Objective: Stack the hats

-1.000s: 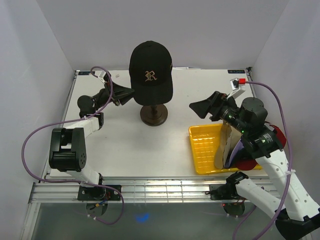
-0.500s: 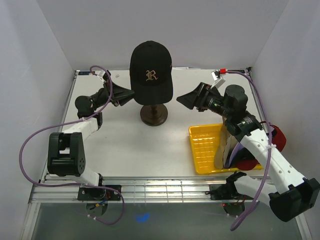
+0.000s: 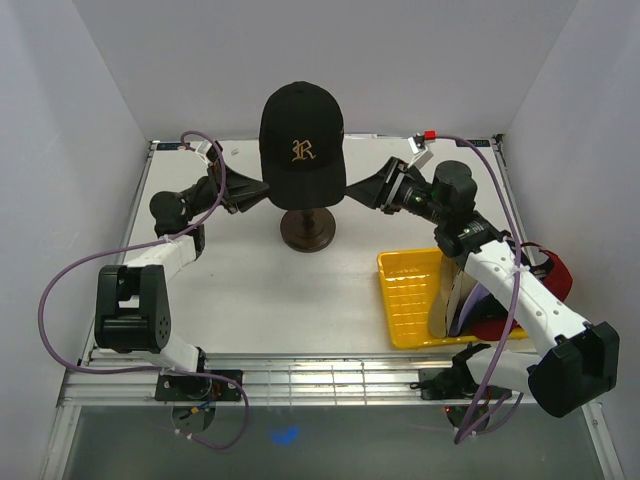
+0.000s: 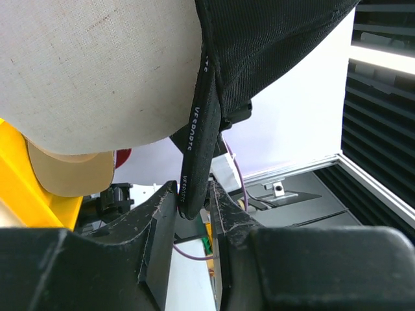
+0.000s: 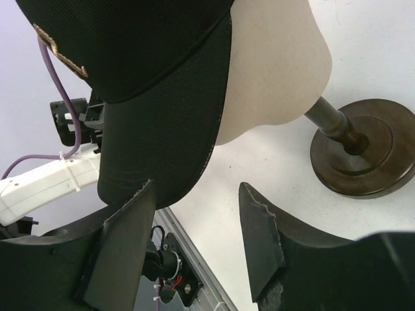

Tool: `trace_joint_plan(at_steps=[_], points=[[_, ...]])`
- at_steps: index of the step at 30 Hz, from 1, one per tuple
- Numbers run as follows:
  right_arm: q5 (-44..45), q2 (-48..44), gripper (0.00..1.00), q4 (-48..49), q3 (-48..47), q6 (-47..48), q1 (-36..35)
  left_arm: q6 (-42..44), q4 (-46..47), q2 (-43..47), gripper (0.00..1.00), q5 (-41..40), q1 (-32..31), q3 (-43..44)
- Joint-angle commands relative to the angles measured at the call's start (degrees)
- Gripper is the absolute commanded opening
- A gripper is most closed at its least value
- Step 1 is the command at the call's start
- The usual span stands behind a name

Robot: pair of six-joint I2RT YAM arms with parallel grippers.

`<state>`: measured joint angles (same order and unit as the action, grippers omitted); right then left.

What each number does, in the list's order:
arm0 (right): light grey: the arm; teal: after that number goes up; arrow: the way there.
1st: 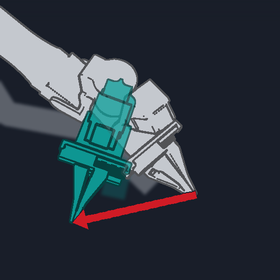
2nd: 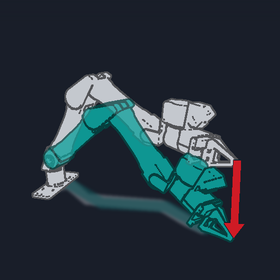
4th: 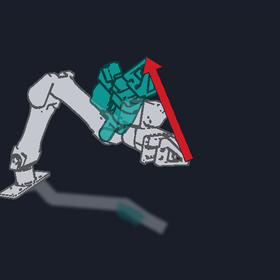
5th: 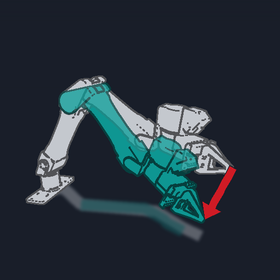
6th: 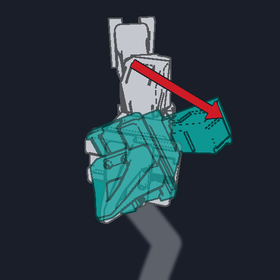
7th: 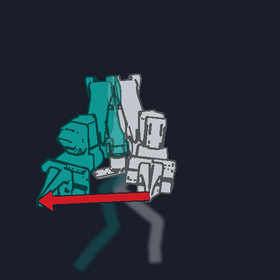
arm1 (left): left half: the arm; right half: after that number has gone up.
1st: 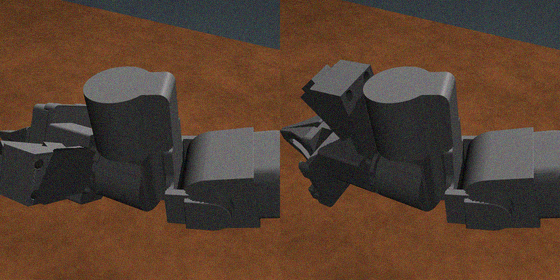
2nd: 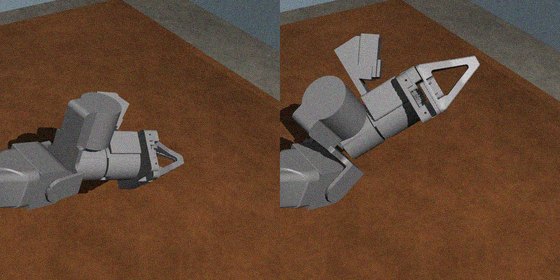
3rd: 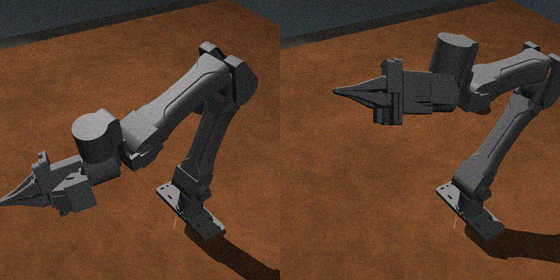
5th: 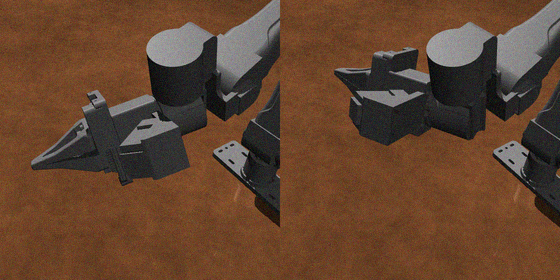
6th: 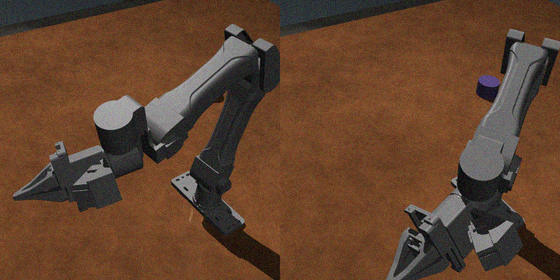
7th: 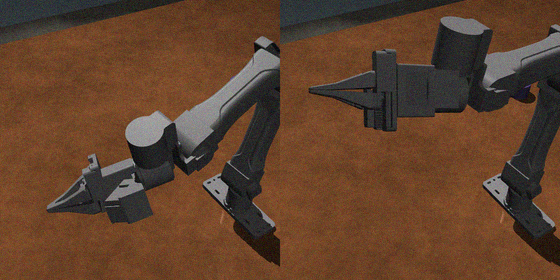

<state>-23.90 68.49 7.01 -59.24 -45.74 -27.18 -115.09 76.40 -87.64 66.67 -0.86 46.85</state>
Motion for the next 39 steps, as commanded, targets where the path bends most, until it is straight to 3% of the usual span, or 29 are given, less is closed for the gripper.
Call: trace_joint_plan(at_steps=[1,17,39], points=[[-1.1,-0.3,0.59,5.4,-2.8,-1.0,-0.7,-6.4,5.4,2.1,0.35,-0.2,0.3,1.4],[-0.5,-0.1,0.45,7.8,-1.8,-2.6,-4.2,0.3,-6.3,2.1,0.23,-1.3,0.3,3.2],[2.4,-3.9,0.4,3.7,-1.4,-0.1,-6.7,10.0,-21.8,3.4,0.11,-3.5,0.3,0.3]])
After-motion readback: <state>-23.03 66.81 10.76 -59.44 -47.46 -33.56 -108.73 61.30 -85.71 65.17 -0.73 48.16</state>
